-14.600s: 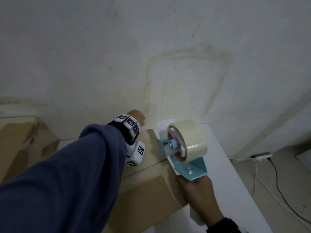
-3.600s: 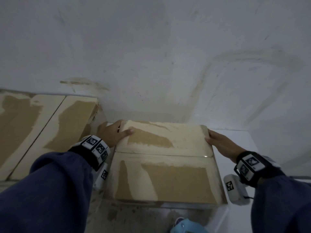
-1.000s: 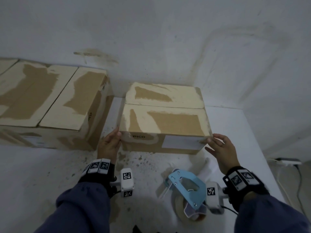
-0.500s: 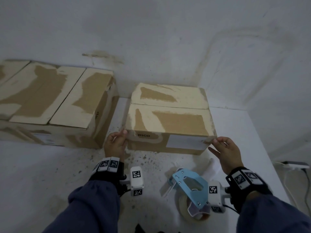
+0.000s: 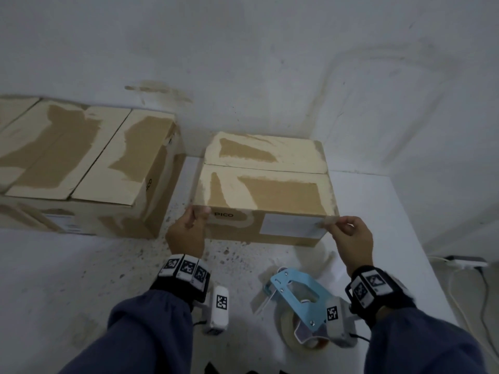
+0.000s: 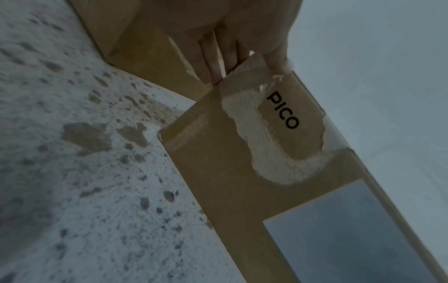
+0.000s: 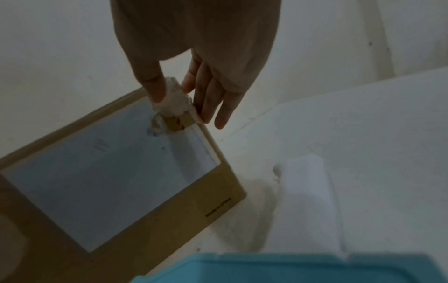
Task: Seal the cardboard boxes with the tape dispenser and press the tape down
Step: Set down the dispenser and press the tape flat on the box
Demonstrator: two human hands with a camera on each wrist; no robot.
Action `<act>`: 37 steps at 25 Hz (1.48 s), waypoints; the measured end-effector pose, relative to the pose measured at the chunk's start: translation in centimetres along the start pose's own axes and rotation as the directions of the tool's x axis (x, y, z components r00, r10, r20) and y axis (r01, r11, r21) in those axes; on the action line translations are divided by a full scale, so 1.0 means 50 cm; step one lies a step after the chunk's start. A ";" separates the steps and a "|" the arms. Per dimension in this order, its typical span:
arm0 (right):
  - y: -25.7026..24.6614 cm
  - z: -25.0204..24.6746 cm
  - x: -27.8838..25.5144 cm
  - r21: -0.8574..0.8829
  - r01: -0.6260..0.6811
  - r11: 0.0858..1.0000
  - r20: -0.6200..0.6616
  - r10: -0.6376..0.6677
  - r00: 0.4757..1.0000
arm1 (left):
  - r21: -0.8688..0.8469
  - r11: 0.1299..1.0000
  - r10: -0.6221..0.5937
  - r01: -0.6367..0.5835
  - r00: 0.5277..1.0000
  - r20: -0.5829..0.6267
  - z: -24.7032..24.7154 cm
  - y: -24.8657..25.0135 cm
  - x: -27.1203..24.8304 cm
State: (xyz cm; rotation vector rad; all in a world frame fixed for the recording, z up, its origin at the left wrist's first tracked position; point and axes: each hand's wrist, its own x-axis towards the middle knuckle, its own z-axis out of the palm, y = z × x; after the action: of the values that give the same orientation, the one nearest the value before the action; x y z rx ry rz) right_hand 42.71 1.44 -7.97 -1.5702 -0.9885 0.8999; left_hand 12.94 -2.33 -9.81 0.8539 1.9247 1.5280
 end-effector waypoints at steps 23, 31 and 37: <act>0.018 -0.032 0.050 0.051 -0.009 0.999 0.182 -0.001 0.983 | 0.155 0.971 0.154 -0.182 0.972 0.179 0.005 -0.024 0.043; 0.017 -0.030 0.043 0.143 -0.098 0.985 0.157 0.075 0.985 | 0.134 0.990 0.040 -0.053 0.994 0.101 0.020 0.003 0.033; 0.013 -0.018 0.037 -0.012 0.015 1.000 0.146 -0.013 0.989 | 0.118 0.991 -0.067 0.059 0.996 0.064 0.027 0.022 0.048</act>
State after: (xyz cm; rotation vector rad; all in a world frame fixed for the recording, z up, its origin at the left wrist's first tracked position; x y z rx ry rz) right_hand 44.35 2.74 -8.56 -1.5235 -1.1086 1.0119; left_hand 12.55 0.51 -9.11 0.8742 1.9873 1.3453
